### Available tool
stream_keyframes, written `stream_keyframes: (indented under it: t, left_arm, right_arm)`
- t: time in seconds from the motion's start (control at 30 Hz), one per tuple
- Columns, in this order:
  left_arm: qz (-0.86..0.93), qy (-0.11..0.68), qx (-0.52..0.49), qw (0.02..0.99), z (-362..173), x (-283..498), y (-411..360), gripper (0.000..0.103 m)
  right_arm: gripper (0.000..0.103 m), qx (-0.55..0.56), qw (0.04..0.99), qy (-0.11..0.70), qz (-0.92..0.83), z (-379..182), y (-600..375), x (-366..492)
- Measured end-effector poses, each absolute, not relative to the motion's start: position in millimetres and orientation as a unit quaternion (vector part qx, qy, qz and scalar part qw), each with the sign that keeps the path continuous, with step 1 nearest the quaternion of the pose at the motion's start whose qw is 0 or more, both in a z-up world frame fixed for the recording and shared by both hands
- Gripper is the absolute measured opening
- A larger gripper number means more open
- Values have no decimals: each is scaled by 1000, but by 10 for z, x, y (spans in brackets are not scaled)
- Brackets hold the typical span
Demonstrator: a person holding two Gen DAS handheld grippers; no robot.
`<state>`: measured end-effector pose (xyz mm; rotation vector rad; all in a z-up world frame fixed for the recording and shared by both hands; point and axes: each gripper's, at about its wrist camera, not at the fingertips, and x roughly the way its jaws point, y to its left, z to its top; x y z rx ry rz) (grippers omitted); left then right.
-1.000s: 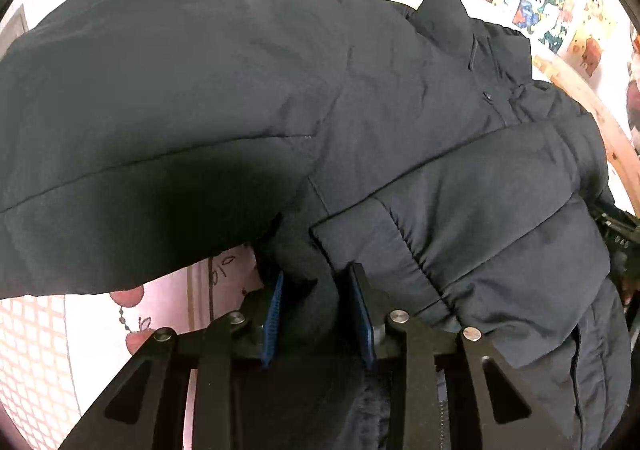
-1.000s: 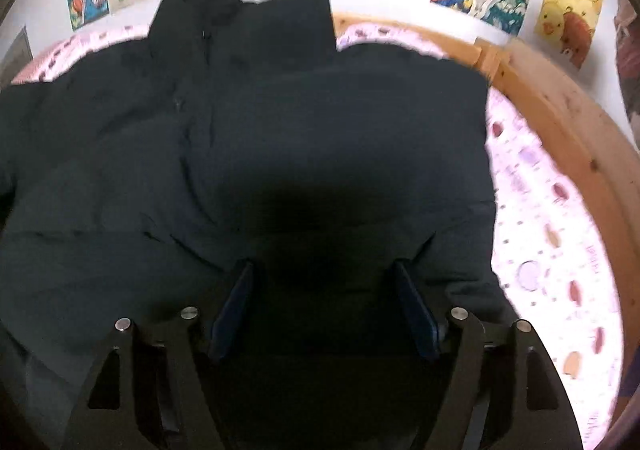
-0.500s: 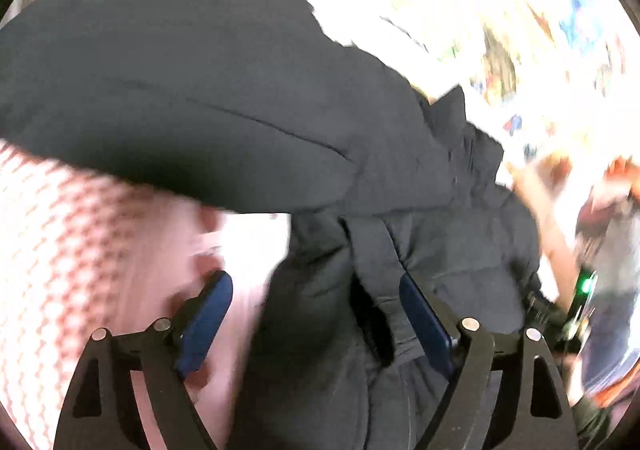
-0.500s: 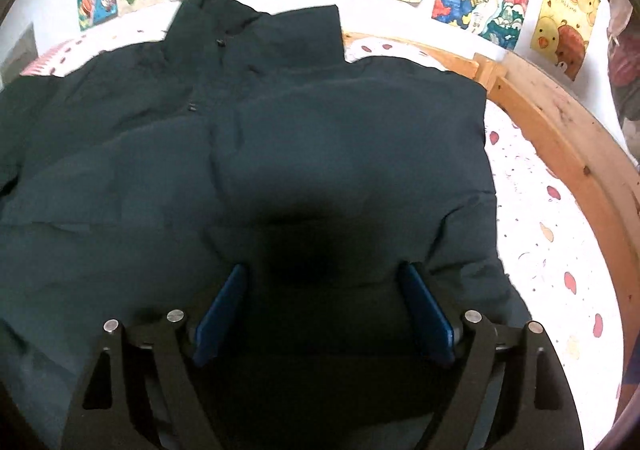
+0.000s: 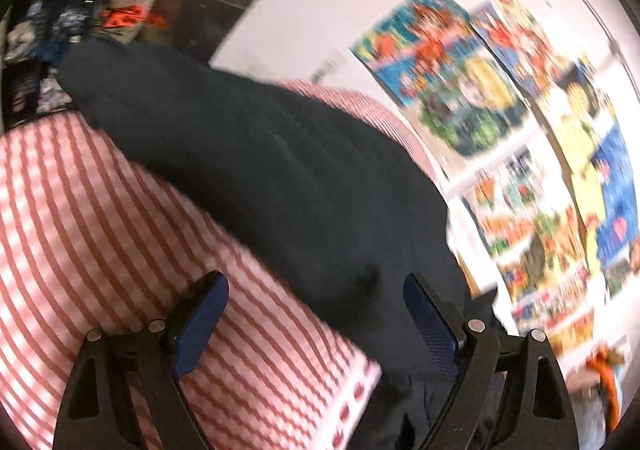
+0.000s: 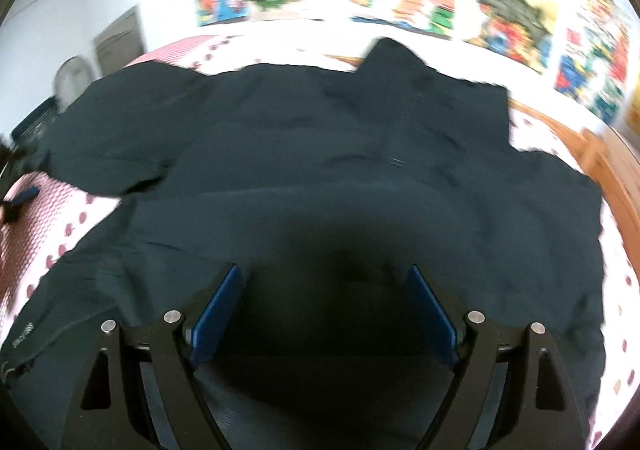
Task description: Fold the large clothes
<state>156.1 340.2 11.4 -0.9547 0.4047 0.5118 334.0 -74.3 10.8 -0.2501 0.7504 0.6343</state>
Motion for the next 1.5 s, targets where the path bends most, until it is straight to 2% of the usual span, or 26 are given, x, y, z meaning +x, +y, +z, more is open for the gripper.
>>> stream_keyframes:
  t: [0.33,0.4,0.43,0.5,0.57,0.8,1.0,1.23,1.37,1.5]
  left_arm:
    - [292,144,-505,800,-17,1505,3849,87]
    - [293,144,-499,803,-5,1525,3853,85]
    - [296,144,-493,805,1,1528,3850,82]
    - [299,143,-487,808,2,1513,3831,64]
    - [288,139,-486,813,15,1531,3801,52]
    - [305,120,-428,843,293,1524,3609,22]
    - [281,81,-337,895,738,1498,3225,17]
    - [174,50,-214,960,1338,1638,2453,11]
    - [78,57,-133,986,1517,1751,1806,11]
    - [-6,98,-42,994,1431,1885,1133,11]
  right_arm:
    - [81,-191,846,358,347,-86,-107,3037]
    - [85,-204,841,365,343,-169,-55,3019]
    - [87,-210,839,370,339,-221,-31,3015]
    - [91,-214,837,377,333,-317,-13,3007]
    - [92,-213,837,379,332,-344,-8,3002]
    - [92,-205,837,383,332,-240,-142,2907]
    - [92,-180,846,379,328,-62,-469,2848]
    - [92,-121,866,388,293,92,-1029,2967]
    - [92,-88,871,403,267,105,-1323,3037]
    - [92,-58,876,410,246,99,-1586,3081]
